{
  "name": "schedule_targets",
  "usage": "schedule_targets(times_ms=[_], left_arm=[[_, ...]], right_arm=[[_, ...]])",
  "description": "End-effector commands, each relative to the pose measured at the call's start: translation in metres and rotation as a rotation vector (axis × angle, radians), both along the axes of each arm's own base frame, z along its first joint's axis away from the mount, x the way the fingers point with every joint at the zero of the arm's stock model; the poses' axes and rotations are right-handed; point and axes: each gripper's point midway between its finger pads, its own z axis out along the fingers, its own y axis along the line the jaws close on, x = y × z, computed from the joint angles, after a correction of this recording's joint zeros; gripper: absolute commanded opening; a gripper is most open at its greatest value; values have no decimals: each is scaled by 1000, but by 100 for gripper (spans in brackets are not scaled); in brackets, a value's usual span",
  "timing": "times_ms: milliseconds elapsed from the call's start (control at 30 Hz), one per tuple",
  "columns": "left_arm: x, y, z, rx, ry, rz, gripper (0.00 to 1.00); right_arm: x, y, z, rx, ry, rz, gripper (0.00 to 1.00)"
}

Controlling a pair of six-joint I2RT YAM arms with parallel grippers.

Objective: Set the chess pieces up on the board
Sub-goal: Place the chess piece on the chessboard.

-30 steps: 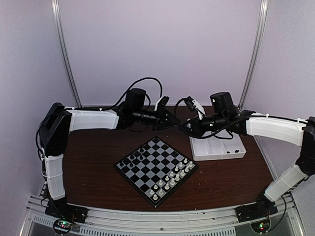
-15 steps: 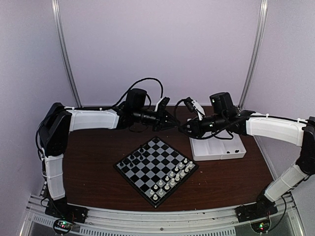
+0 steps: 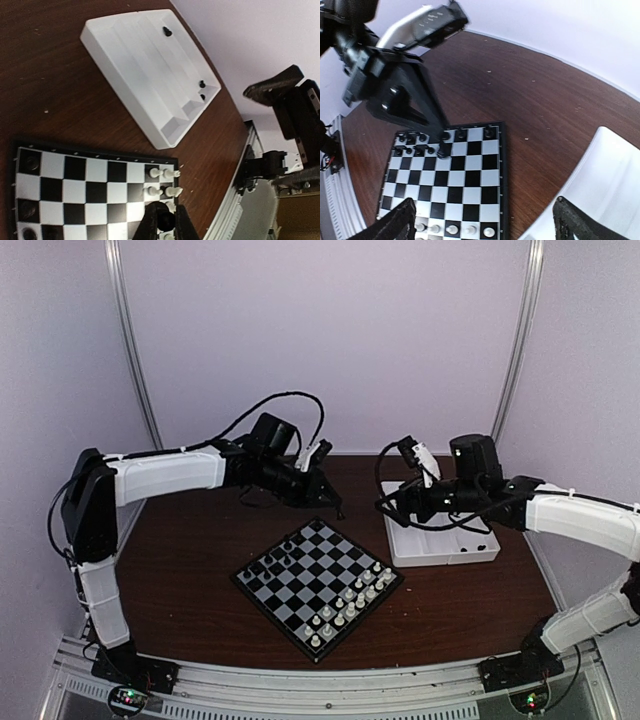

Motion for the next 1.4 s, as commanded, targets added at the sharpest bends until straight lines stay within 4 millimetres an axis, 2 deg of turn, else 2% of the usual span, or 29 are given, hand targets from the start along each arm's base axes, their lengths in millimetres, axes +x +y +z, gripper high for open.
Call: schedule_targets(times_ms=[0,167,333,467,667,833,1367], left_arm=[[9,51,17,237,-263,66,4],[18,90,12,368,-411,172,3],[22,112,0,431,-498,227,0],[19,125,-10,439,-535,266,0],[15,140,-26,473,-535,302,0],[12,138,-35,477,-515,283,0],[3,130,-58,406,-454,272,1]], right_arm=[[22,-51,0,-38,-102,-285,99],[32,-101,-15,-65,-115,-524,100],[35,-127,-37,-141,-89,-628,100],[32,-143,-46,-158,-93,-683,100],[28,-150,-53,-128,-94,-703,100],[30,-152,-59,-127,-77,-714,100],[32,-150,-60,-114,-71,-706,100]])
